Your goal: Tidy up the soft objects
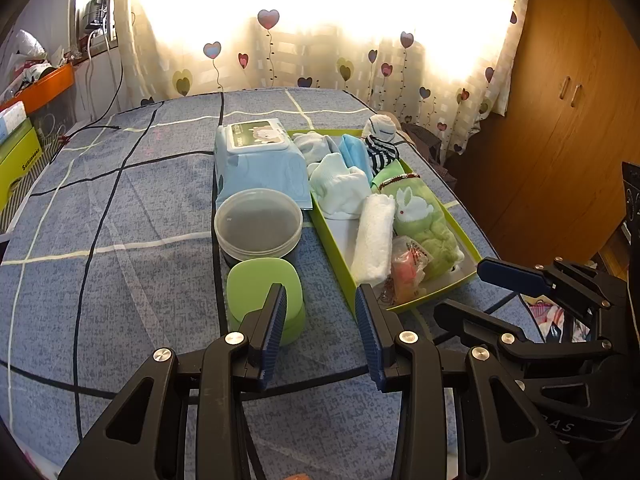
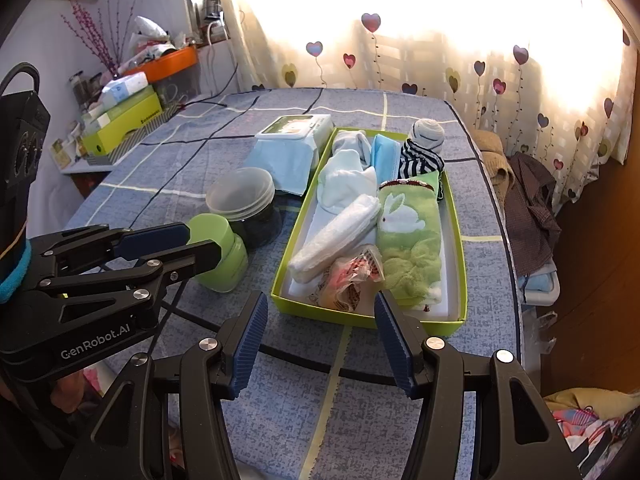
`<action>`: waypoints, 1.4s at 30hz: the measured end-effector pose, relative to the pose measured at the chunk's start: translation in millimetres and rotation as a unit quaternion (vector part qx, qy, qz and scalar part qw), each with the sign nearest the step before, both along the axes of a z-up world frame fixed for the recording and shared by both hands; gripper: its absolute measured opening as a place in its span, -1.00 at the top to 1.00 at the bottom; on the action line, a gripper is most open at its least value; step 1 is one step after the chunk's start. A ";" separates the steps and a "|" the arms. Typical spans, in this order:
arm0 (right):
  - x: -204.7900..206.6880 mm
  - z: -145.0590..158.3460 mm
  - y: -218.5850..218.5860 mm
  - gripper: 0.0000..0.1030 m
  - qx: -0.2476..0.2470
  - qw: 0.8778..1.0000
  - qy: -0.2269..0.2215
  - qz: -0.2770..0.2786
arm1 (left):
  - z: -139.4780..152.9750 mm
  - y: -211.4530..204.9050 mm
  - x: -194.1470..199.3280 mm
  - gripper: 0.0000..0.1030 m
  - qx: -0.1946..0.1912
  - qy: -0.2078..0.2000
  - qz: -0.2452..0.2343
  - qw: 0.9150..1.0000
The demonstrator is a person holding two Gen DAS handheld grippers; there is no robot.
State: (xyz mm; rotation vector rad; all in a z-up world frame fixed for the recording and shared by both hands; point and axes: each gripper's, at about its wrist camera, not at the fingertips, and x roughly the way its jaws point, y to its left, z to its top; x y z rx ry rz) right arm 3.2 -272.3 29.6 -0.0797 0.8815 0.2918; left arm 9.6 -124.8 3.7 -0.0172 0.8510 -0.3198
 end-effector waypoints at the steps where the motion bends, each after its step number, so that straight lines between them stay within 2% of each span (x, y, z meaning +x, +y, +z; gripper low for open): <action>1: 0.0 0.0 0.1 -0.08 0.001 1.000 0.000 0.000 | 0.0 0.1 0.1 0.28 0.000 0.000 0.000 1.000; 42: 1.0 1.5 2.6 -0.14 0.001 1.000 0.000 0.004 | -1.9 -2.1 0.8 0.28 0.003 0.004 -0.003 1.000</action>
